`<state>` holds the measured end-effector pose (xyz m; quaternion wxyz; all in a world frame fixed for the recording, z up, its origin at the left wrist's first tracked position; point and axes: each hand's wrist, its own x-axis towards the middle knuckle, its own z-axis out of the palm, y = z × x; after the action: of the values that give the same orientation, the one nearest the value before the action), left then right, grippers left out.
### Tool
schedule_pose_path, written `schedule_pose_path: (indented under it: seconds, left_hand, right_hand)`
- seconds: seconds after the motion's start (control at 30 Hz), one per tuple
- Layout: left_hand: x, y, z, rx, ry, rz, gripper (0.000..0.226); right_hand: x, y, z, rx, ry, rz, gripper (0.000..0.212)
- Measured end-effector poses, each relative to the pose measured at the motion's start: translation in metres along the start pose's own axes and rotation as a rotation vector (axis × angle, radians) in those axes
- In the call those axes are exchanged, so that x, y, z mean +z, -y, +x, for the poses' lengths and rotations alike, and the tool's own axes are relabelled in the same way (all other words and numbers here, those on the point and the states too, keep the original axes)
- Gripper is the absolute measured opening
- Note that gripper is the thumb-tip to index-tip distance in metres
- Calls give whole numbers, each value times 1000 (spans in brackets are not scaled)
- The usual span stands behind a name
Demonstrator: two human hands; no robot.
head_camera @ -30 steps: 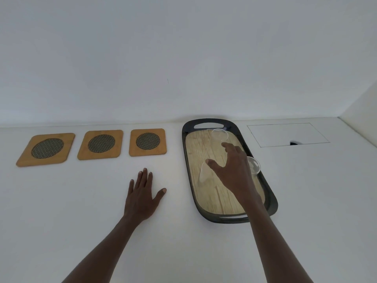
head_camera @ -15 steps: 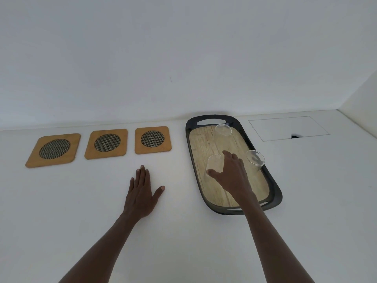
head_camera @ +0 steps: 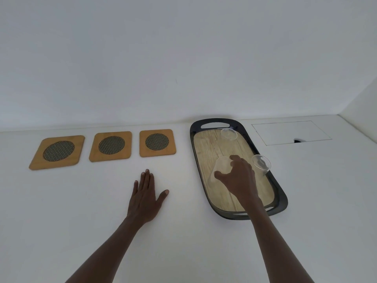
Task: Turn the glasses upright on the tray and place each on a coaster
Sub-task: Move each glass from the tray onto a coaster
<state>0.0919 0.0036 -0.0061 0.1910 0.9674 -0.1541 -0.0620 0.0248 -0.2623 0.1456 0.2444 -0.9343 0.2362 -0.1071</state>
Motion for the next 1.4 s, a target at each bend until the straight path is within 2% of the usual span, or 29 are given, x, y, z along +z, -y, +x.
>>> schedule_pose_path:
  seconds: [0.23, 0.4, 0.47, 0.6, 0.83, 1.17, 1.4]
  left_hand:
    - [-8, 7, 5, -10, -37, -82, 88]
    - [-21, 31, 17, -47, -64, -64, 88]
    - [-25, 39, 23, -60, -82, -46, 88]
    - [-30, 49, 33, -83, -87, -25, 89]
    - [-20, 54, 34, -96, -121, 33, 96]
    - [-19, 52, 35, -109, -154, 51, 99]
    - [-20, 51, 35, -117, -155, 33, 100]
  right_hand:
    - [-37, 39, 3, -129, -162, 91, 71]
    - [-45, 82, 10, -240, -207, 165, 56]
    - [-41, 98, 15, -282, -201, 171, 52]
    - [-21, 126, 30, -348, -192, 170, 66]
    - [24, 160, 65, -386, -154, 159, 69]
    - [82, 183, 104, -406, -53, 126, 70]
    - [116, 189, 126, -386, -1, 64, 61]
